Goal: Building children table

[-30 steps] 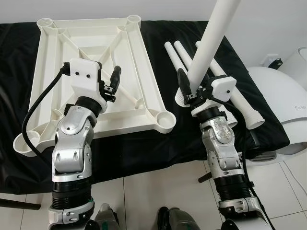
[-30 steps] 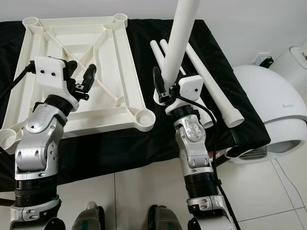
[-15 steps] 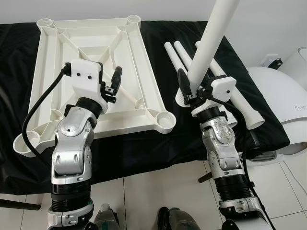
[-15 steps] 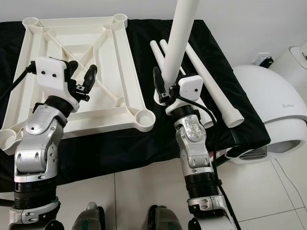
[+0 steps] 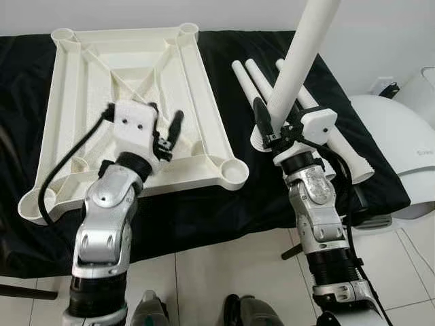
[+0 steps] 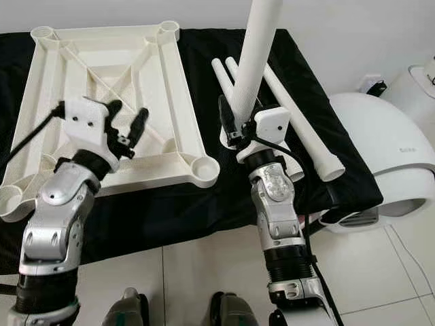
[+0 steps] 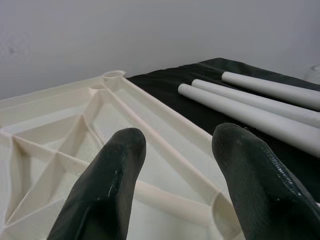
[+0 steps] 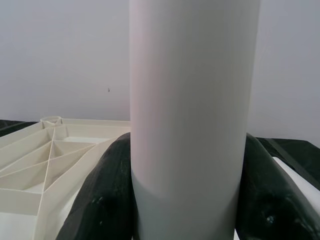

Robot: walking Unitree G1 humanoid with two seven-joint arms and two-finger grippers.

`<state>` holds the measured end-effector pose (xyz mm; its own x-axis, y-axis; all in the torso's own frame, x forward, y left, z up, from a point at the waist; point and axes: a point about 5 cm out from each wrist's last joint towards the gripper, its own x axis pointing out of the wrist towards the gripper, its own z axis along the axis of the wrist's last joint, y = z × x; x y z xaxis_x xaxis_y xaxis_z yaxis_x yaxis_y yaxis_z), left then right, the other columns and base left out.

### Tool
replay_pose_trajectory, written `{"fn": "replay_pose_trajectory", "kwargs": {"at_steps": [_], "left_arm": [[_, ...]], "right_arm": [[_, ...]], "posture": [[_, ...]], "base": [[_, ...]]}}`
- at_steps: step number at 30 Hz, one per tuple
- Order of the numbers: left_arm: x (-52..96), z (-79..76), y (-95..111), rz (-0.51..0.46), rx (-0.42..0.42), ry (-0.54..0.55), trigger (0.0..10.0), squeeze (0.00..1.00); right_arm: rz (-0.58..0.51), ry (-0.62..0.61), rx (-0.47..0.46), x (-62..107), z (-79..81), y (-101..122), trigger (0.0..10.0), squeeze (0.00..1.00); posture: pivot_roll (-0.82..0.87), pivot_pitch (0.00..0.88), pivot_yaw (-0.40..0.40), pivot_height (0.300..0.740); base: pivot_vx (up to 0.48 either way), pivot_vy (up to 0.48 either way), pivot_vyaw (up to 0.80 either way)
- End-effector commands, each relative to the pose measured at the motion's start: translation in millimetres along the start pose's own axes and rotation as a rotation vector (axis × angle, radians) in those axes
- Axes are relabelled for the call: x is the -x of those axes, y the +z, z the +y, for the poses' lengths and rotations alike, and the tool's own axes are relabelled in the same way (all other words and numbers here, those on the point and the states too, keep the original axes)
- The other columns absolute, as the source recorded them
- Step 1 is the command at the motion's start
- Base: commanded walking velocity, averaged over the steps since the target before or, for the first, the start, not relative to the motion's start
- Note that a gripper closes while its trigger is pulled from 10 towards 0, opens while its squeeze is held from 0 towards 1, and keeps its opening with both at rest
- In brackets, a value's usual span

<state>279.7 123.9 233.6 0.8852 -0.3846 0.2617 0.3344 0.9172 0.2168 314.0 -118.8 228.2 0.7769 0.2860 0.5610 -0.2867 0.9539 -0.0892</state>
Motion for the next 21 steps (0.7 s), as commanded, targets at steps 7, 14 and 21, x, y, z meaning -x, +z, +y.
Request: {"fn": "replay_pose_trajectory", "kwargs": {"at_steps": [7,14,21], "left_arm": [[6.4,-31.3,-6,0.045,-0.053,-0.311,10.0,0.00],[13.1,-44.1,-17,0.113,-0.114,-0.460,10.0,0.00],[20.7,-45.8,-30,0.179,-0.162,-0.557,10.0,0.00]], "right_arm": [[-0.021,0.001,0.019,-0.4,-2.8,5,10.0,0.00],[-0.023,-0.005,0.025,-0.4,-3.7,6,10.0,0.00],[-0.024,-0.006,0.030,1.2,-4.1,7,10.0,0.00]], "posture": [[0.07,0.181,-0.039,0.740],[0.07,0.184,-0.033,0.740],[0.06,0.184,-0.026,0.740]], "base": [[0.000,0.000,0.00],[0.000,0.000,0.00],[0.000,0.000,0.00]]}}
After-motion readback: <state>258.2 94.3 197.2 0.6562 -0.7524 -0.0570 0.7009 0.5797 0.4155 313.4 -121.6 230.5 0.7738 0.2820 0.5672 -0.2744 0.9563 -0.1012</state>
